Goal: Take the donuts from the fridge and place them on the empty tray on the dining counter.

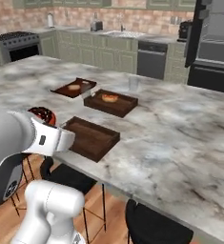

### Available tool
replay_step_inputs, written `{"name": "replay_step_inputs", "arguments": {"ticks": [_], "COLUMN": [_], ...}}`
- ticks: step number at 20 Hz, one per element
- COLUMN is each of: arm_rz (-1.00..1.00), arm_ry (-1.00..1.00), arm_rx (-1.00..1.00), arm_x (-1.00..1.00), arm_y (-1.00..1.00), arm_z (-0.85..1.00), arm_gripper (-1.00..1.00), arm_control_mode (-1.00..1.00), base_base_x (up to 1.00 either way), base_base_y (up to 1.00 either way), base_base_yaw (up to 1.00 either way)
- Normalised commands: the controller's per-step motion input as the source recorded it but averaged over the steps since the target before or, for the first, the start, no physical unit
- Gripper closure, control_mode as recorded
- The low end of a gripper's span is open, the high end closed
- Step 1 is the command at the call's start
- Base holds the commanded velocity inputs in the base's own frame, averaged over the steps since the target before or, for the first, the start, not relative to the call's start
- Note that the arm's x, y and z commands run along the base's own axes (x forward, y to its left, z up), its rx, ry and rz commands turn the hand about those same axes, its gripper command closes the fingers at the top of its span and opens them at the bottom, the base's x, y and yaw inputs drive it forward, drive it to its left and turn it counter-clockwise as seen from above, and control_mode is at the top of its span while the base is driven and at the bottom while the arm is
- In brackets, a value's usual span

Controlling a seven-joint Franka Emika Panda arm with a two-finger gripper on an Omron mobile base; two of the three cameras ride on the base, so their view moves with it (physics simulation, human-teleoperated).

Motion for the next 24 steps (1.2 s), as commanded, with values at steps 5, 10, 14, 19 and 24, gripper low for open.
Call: {"name": "replay_step_inputs", "arguments": {"ticks": [5, 10, 14, 19, 24], "arm_rz": [0.0, 0.0, 0.0, -0.11, -0.04], "arm_ry": [0.0, 0.0, 0.0, 0.12, 0.34], "arm_rx": [0.0, 0.0, 0.0, 0.0, 0.0], "arm_x": [0.0, 0.0, 0.0, 0.8, 1.0], "arm_y": [0.0, 0.0, 0.0, 0.29, 0.83], "arm_z": [0.0, 0.0, 0.0, -0.13, -0.44], "arm_gripper": [1.0, 1.0, 1.0, 1.0, 1.0], "arm_control_mode": [1.0, 1.0, 1.0, -1.0, -1.0], "base_base_x": [1.0, 0.87, 0.95, 0.2, 0.0], "base_base_y": [0.05, 0.34, 0.39, 0.11, 0.0], "base_base_yaw": [-0.13, -0.67, -0.61, -0.08, 0.0]}}
